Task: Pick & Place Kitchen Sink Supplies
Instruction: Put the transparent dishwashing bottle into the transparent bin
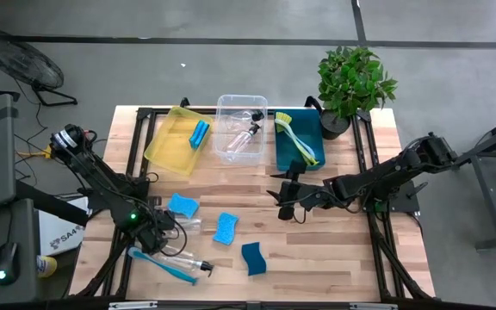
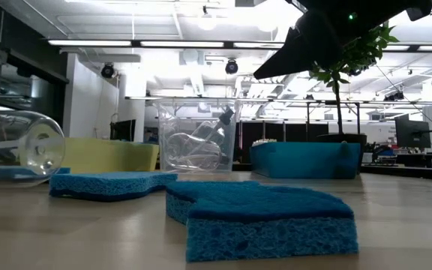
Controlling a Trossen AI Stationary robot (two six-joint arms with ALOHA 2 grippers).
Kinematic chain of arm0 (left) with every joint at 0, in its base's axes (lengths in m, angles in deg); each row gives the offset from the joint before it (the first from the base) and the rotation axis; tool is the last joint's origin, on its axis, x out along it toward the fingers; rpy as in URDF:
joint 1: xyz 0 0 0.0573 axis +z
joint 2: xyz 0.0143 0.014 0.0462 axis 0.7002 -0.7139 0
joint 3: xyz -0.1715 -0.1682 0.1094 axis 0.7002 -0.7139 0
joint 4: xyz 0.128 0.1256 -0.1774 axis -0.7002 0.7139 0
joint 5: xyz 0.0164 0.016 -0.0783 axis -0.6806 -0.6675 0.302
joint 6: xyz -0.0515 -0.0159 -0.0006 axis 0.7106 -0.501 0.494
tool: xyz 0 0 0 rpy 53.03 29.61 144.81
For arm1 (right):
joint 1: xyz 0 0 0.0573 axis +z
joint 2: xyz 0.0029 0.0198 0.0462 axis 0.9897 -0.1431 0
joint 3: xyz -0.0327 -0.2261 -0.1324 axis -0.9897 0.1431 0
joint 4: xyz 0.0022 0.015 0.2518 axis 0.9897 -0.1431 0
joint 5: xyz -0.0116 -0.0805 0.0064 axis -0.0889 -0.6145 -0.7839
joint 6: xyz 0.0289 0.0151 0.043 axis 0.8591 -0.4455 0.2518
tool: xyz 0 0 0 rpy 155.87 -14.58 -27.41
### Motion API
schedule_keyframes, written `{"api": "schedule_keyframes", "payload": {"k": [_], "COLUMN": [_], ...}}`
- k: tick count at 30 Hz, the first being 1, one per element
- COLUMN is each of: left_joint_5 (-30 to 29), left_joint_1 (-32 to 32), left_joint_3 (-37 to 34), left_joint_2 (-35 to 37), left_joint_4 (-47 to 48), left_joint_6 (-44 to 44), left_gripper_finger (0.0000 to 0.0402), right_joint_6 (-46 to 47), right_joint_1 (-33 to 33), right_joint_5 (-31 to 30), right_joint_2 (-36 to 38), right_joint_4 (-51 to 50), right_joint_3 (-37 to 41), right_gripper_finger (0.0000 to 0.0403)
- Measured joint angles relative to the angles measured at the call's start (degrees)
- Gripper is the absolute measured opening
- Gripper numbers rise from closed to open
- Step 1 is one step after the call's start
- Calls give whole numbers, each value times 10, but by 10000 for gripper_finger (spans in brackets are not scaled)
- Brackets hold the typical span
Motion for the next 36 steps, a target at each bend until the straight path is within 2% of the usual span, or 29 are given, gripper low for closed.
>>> {"api": "schedule_keyframes", "payload": {"k": [11, 14, 23, 28, 33, 36], "left_joint_5": [-6, -32, -171, -295, -404, -431], "left_joint_1": [0, 0, 0, 3, 48, 100], "left_joint_3": [18, 41, 99, 106, 106, 106], "left_joint_2": [0, 0, 0, 0, 0, 0], "left_joint_4": [-7, -3, 9, 9, 6, 6], "left_joint_6": [79, 83, 84, 75, 62, 62], "left_gripper_finger": [132, 133, 133, 134, 134, 134], "right_joint_6": [0, 0, 0, 0, 0, 0], "right_joint_1": [0, 0, 0, 0, 0, 0], "right_joint_5": [0, 0, 13, 17, 17, 17], "right_joint_2": [0, 0, 0, 0, 0, 0], "right_joint_4": [0, 0, 0, 0, 0, 0], "right_joint_3": [0, 0, 0, 0, 0, 0], "right_gripper_finger": [227, 227, 227, 227, 227, 227]}}
